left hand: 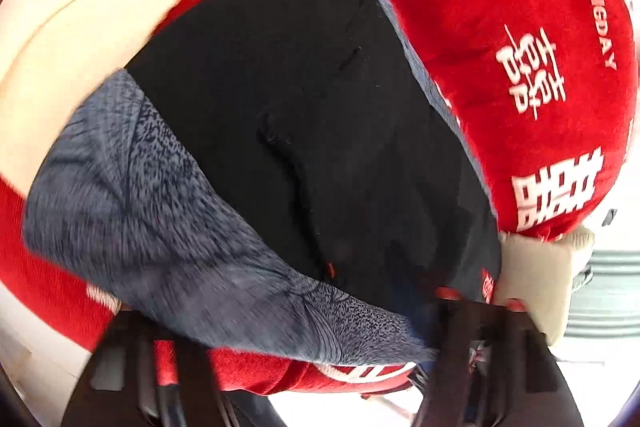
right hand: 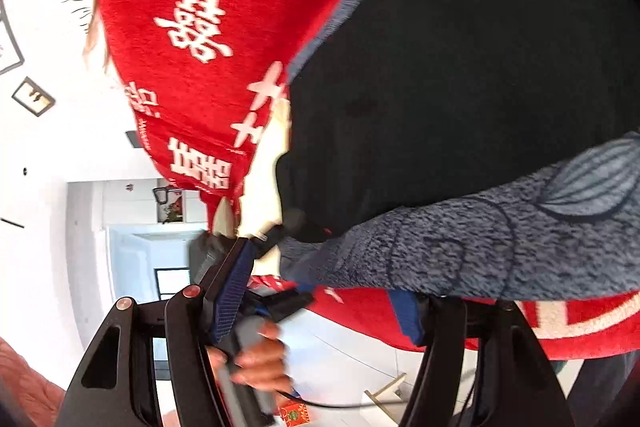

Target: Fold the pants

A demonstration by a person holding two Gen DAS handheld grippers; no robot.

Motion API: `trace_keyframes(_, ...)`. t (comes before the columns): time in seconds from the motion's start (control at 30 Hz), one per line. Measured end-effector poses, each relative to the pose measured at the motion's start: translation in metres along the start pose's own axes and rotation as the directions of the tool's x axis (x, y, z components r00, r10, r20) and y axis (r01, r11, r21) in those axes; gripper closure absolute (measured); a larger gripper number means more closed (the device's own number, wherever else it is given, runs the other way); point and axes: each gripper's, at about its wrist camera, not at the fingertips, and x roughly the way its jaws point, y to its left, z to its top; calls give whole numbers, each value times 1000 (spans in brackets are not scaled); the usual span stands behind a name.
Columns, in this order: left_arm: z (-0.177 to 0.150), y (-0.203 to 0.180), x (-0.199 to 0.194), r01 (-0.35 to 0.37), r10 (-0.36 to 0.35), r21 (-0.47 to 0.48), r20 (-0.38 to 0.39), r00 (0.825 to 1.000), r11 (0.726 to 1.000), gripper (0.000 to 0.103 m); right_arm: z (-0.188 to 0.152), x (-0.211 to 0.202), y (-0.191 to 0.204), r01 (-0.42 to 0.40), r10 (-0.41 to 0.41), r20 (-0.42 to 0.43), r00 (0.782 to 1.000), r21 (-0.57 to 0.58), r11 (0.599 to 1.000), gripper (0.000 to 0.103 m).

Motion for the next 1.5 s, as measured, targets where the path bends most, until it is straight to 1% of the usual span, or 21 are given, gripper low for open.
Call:
trace_keyframes(0.03,3,-1,1,11,-11,9,-12,1000,1000,61,-1,-4,-10,11,-11,13,1000,21,1000,34)
trace_keyframes(0.07,5,-3,2,1,-1,23,-21,1000,1000,64,-2,-8,-21,18,-19,27,999,46,999,34)
trace_keyframes(0.2,12,-14,-9,9,-6,92,-40,999,996,65,-11,-33,-58,3,-19,100,995,158,987,34)
trace_keyframes(0.3,17,-21,-15,11,-3,134,-58,998,991,65,-18,-55,-82,-102,57,184,981,250,963,34)
trace_keyframes(0.37,19,-22,-17,-1,13,163,-72,997,987,65,-21,-67,-95,-183,107,252,962,301,936,34)
trace_keyframes(0.4,19,-22,-17,-14,27,177,-77,997,984,65,-23,-72,-101,-224,128,285,950,336,915,37)
trace_keyframes(0.47,20,-27,-14,-39,57,196,-84,995,980,68,-27,-78,-116,-315,167,344,924,436,843,68)
trace_keyframes(0.5,20,-28,-15,-58,76,207,-80,994,977,80,-28,-81,-118,-315,150,355,923,471,824,97)
trace_keyframes(0.53,22,-30,-17,-67,86,211,-81,993,975,81,-29,-85,-115,-280,116,347,931,474,835,96)
trace_keyframes(0.6,23,-31,-23,-71,86,201,-68,994,977,81,-20,-99,-88,-138,23,284,959,393,909,96)
trace_keyframes(0.67,26,-37,-33,-77,89,208,-51,995,975,81,-8,-106,-60,-27,-44,237,970,290,957,96)
trace_keyframes(0.7,28,-42,-36,-77,88,214,-46,995,974,81,1,-113,-40,45,-91,208,974,214,976,96)
trace_keyframes(0.77,35,-57,-42,-81,90,229,-29,996,970,81,17,-117,-13,115,-134,178,975,117,987,97)
trace_keyframes(0.87,53,-83,-45,-81,82,232,7,997,969,81,58,-122,23,183,-179,132,975,-23,983,96)
trace_keyframes(0.97,82,-112,-36,-86,79,226,40,996,970,81,112,-115,44,203,-194,98,976,-88,975,97)
trace_keyframes(1.1,127,-134,-6,-136,121,225,78,990,965,81,191,-89,51,239,-235,40,971,-125,963,96)
trace_keyframes(1.23,167,-137,38,-199,184,213,91,979,956,81,249,-55,35,292,-300,-34,953,-143,946,96)
trace_keyframes(1.3,181,-135,63,-242,228,211,89,969,947,81,277,-37,16,327,-338,-78,938,-133,936,96)
trace_keyframes(1.37,190,-131,85,-298,286,200,85,954,933,80,297,-21,2,347,-359,-112,926,-119,930,95)
trace_keyframes(1.43,194,-128,91,-315,306,171,80,949,933,79,309,-10,-13,356,-368,-145,918,-104,929,93)
trace_keyframes(1.5,194,-130,86,-315,308,160,68,949,936,78,316,-7,-16,342,-350,-161,923,-77,937,92)
